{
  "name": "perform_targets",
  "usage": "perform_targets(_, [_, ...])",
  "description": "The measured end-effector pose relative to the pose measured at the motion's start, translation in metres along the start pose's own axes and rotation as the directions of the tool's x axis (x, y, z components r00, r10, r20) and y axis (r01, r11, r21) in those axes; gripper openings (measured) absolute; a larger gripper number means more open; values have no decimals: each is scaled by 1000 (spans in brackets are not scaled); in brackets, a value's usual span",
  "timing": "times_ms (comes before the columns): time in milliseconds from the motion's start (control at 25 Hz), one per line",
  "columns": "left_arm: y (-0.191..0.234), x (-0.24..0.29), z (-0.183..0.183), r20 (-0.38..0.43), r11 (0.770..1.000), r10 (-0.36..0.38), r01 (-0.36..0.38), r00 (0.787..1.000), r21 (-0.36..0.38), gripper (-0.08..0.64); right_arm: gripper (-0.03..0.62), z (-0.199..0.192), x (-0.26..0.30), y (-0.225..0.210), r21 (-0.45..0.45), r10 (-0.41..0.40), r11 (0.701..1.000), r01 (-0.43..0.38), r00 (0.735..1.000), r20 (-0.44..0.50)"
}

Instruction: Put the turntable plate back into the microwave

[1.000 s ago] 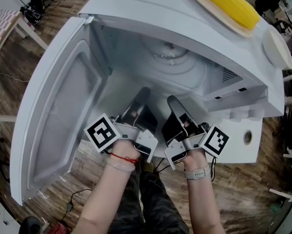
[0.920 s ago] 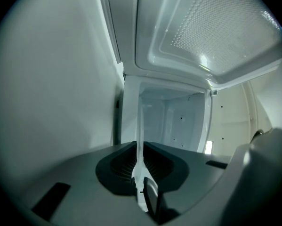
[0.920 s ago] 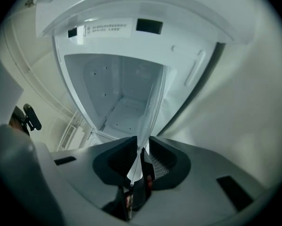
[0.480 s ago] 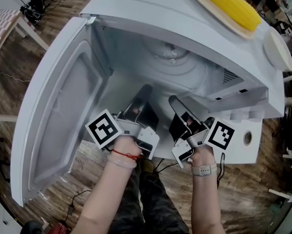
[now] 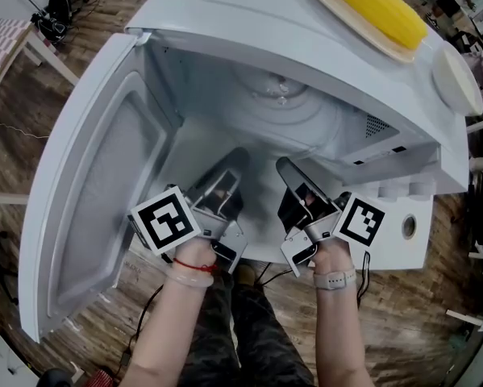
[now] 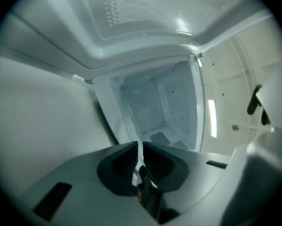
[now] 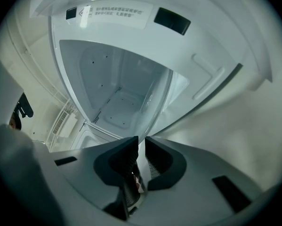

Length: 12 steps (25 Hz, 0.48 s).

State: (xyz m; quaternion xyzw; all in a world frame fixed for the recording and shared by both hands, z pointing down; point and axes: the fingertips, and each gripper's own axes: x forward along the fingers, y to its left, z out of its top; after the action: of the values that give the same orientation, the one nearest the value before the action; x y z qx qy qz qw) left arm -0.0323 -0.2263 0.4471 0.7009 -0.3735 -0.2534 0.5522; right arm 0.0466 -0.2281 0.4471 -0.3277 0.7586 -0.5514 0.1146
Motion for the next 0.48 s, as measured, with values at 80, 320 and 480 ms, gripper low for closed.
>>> perform_targets(80, [-9,2,-3,-63,996,-19,24,998,89,37,60,2,1,-1,0,-6,1000,6,1000,6])
perform_targets(320, [-16,13,-22,-224,962,35,28,974,271,37,61,2,4,1,-11,-11,1000,11,1000,2])
perform_targets(480, [-14,20,-29,-262,943,84,9,961,334,36,61,1,5,1,-14,-17,1000,17,1000,4])
